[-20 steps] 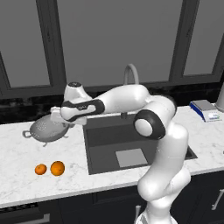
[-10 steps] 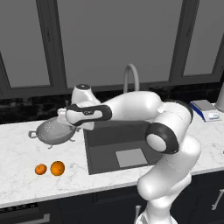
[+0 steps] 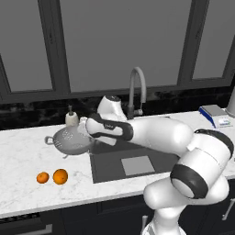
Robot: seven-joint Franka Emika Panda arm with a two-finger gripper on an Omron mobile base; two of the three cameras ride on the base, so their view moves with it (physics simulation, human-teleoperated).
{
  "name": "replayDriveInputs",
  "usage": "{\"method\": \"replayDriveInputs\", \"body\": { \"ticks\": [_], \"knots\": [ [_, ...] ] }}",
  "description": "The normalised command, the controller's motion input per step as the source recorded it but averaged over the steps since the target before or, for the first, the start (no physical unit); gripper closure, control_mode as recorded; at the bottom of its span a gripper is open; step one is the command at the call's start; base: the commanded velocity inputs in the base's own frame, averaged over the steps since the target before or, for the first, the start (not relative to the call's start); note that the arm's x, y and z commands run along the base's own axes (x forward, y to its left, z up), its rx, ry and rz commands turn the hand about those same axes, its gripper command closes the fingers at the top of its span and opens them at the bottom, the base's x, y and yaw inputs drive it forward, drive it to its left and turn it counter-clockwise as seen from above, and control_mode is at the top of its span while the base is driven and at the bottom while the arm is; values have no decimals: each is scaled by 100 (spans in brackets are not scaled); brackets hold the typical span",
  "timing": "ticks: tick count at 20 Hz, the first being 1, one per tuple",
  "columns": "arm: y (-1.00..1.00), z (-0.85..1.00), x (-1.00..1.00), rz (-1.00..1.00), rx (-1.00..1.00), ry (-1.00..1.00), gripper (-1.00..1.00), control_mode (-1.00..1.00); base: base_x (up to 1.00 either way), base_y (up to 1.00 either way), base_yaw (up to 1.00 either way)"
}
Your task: Put the colander in the sink, put the apple, orange, tangerine in the colander, and turn on the sink faucet and pour water over the colander.
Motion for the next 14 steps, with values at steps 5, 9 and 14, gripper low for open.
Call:
{"method": "replayDriveInputs", "body": {
  "ticks": [5, 9, 14],
  "knots": [
    [-91, 0, -28, -3, 2, 3, 100, -100, 0, 0, 0],
    [-90, 0, -31, -1, 0, 2, 100, -100, 0, 0, 0],
    [-89, 0, -16, 0, 0, 0, 100, -100, 0, 0, 0]
  ]
}}
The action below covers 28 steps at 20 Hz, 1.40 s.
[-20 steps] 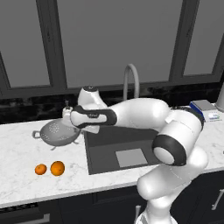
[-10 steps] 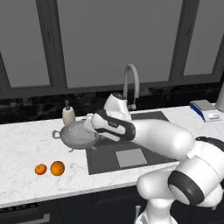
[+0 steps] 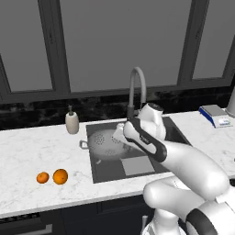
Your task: Put the colander in the sink, put the apple, orange, tangerine in the colander, and turn on the sink faucet and pour water over the colander.
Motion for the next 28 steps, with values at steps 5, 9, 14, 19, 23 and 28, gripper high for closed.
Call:
{"method": "replayDriveInputs", "body": {
  "ticks": [5, 9, 14, 19, 23, 28],
  "knots": [
    [-87, 0, -4, 0, 0, 0, 100, -100, 0, 0, 0],
    [-74, 0, 0, 0, 0, 0, 100, -100, 0, 0, 0],
    [-65, 0, 0, 0, 0, 0, 100, -100, 0, 0, 0],
    [-46, -15, 0, 0, 0, 0, 100, -100, 0, 0, 0],
    [-36, -13, 9, 0, 0, 0, 100, -100, 0, 0, 0],
    [-20, -18, 27, 0, 0, 0, 100, -100, 0, 0, 0]
  ]
}}
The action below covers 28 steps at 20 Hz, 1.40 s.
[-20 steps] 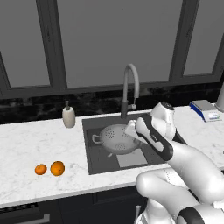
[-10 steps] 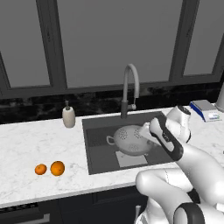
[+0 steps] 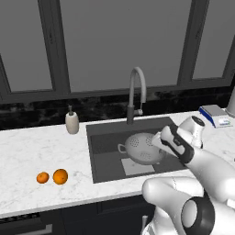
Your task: Put the colander in the sink, put the apple, orange, tangerine in the colander, and turn on the sink faucet and pour water over the colander.
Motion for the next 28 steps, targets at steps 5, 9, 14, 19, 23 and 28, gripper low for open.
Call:
{"method": "replayDriveInputs", "body": {
  "ticks": [5, 9, 14, 19, 23, 28],
  "knots": [
    [-16, -19, 24, 0, 0, 0, 100, -100, 0, 0, 0],
    [-9, -16, 33, 0, 0, 0, 100, -100, 0, 0, 0],
    [-1, -25, 25, 0, 0, 2, 100, -100, 0, 0, 0],
    [-1, -34, 22, 0, 0, 6, 100, -100, 0, 0, 0],
    [-11, -41, 20, 0, 1, 4, 100, -100, 0, 0, 0],
    [-9, -35, 18, 0, 1, 2, 100, -100, 0, 0, 0]
  ]
}}
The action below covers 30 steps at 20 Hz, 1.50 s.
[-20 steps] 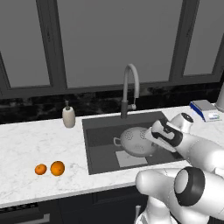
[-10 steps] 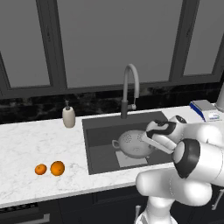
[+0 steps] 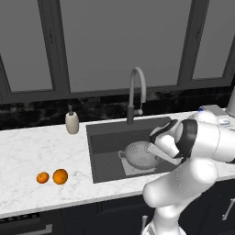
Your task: Put the colander in the sink, put the apple, orange, tangerine in the colander, and turn on the sink faucet and pour water over the colander.
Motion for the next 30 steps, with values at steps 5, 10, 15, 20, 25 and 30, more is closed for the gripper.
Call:
{"method": "replayDriveInputs", "body": {
  "ticks": [5, 10, 15, 20, 25, 30],
  "knots": [
    [-2, -27, 19, 0, 0, 0, 100, -100, 0, 0, 0],
    [2, -18, 26, 0, 0, 0, 100, -100, 0, 0, 0],
    [10, -21, 26, 0, 0, 0, 100, -100, 0, 0, 0],
    [6, -25, 36, 0, 0, 0, 100, -100, 0, 0, 0],
    [0, -32, 32, 0, 0, 0, 100, -100, 0, 0, 0],
    [0, -37, 26, 0, 0, 0, 100, -100, 0, 0, 0]
  ]
}}
